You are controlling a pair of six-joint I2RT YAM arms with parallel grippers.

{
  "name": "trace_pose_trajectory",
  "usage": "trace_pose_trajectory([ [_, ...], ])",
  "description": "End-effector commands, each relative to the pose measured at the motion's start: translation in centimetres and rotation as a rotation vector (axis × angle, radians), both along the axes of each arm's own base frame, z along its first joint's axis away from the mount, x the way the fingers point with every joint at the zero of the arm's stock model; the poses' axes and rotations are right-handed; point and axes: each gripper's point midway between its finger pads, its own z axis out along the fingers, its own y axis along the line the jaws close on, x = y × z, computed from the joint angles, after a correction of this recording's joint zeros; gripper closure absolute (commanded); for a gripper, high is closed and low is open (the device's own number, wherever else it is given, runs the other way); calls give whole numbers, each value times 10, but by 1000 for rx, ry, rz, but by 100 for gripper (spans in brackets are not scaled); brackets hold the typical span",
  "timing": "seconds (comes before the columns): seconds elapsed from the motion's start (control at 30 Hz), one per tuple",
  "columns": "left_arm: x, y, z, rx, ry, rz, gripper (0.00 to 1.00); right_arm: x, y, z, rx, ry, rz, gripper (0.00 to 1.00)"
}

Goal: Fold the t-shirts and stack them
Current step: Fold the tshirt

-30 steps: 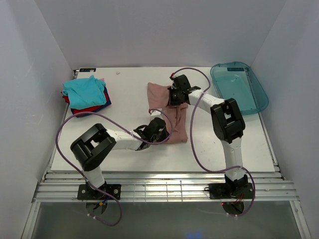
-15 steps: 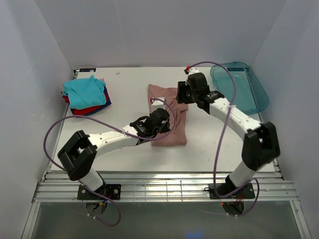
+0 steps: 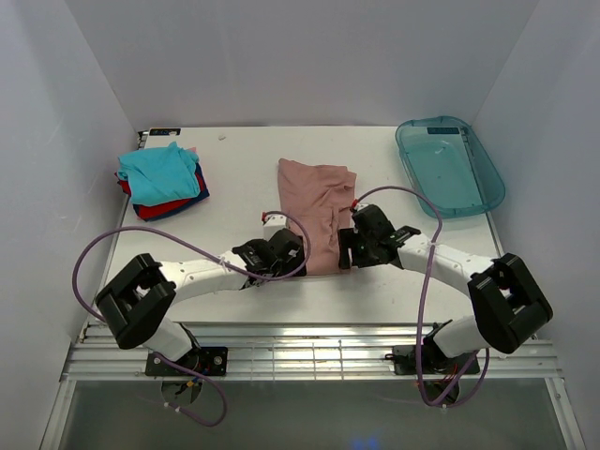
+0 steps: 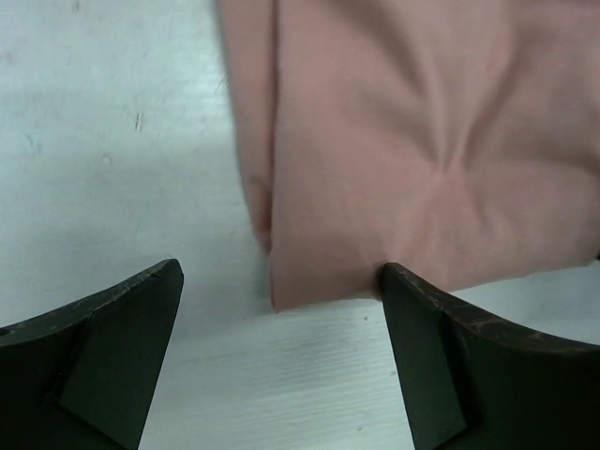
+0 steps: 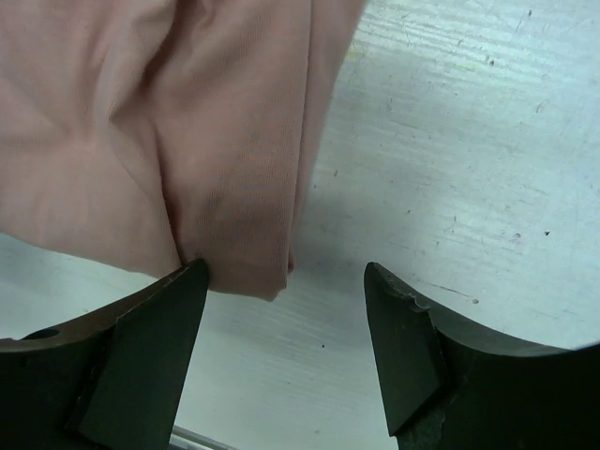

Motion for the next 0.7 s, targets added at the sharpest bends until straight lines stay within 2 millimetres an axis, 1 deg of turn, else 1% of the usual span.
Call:
trace_pose_trajectory([
  [0.0, 2, 0, 5, -94, 6, 19, 2, 8, 11, 17, 74, -57, -29, 26],
  [0.13, 4, 8, -3, -94, 14, 34, 2, 6, 9, 14, 78, -64, -39, 26],
  [0.2, 7, 6, 2, -129, -11, 30, 2, 5, 11, 13, 94, -57, -46, 26],
  [0.23, 5, 8, 0, -134, -7, 30, 2, 3, 11, 12, 99, -49, -46, 26],
  [0.3, 5, 7, 3, -161, -18, 36, 2, 2, 14, 13, 124, -47, -45, 26],
  [0.4, 2, 7, -4, -178, -5, 33, 2, -2, 12, 4, 118, -28, -50, 26],
  [0.47, -3, 6, -11, -188, 25, 32, 2, -8, 10, -5, 106, -7, -52, 26],
  [0.6, -13, -2, -28, -227, 86, 23, 2, -14, 7, -18, 99, 12, -62, 26],
  [0.67, -18, 1, -36, -223, 114, 28, 2, -16, 8, -22, 106, 21, -65, 26],
])
